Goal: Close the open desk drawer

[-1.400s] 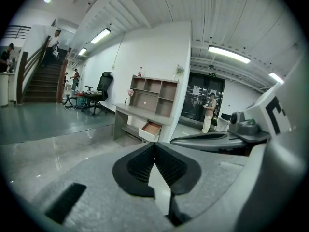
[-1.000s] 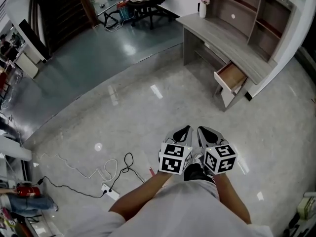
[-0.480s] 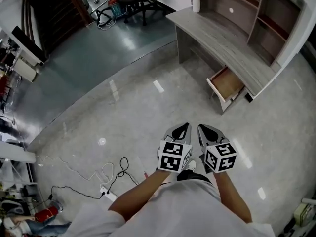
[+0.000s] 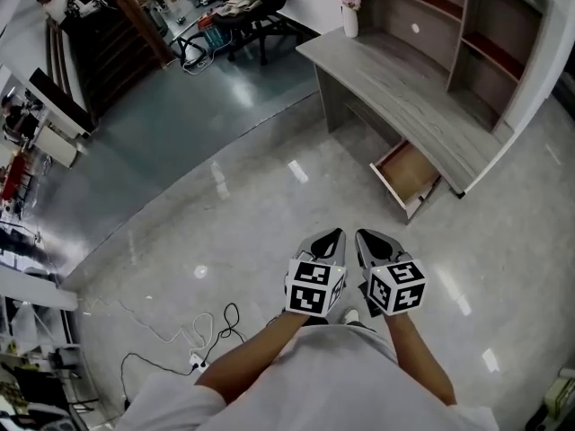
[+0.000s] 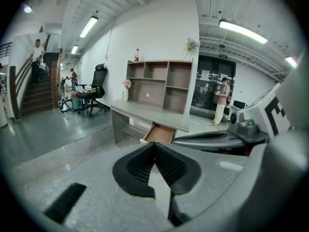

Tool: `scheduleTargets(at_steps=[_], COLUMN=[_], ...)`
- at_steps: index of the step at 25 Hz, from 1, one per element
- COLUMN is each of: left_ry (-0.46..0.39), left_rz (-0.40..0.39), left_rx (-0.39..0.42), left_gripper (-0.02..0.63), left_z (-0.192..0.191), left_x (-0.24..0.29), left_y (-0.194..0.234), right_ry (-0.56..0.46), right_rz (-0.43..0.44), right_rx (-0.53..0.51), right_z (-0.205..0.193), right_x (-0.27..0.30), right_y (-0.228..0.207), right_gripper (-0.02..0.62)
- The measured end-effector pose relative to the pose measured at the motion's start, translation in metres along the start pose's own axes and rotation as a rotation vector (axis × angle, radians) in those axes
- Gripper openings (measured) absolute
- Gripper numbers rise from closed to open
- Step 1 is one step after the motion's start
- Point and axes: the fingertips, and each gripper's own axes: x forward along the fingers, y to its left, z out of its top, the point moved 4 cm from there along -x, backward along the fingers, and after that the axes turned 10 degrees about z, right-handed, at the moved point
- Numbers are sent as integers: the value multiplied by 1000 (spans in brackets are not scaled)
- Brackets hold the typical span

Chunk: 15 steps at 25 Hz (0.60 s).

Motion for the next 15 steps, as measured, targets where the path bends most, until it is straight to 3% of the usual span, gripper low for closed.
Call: scheduleTargets(at_steps=[9, 15], left_ry=[-1, 7], left_rz=[-83, -149], left_rx=[39, 53], left_gripper=[3, 3], left_z=[23, 35], left_x=[49, 89], left_y=[-16, -5], right_ry=[-26, -25], right_rz=[-81, -146], right_rx=[29, 55], right_z=[12, 18], right_x=[3, 27], right_y=[-44, -74], right_gripper=[2, 2])
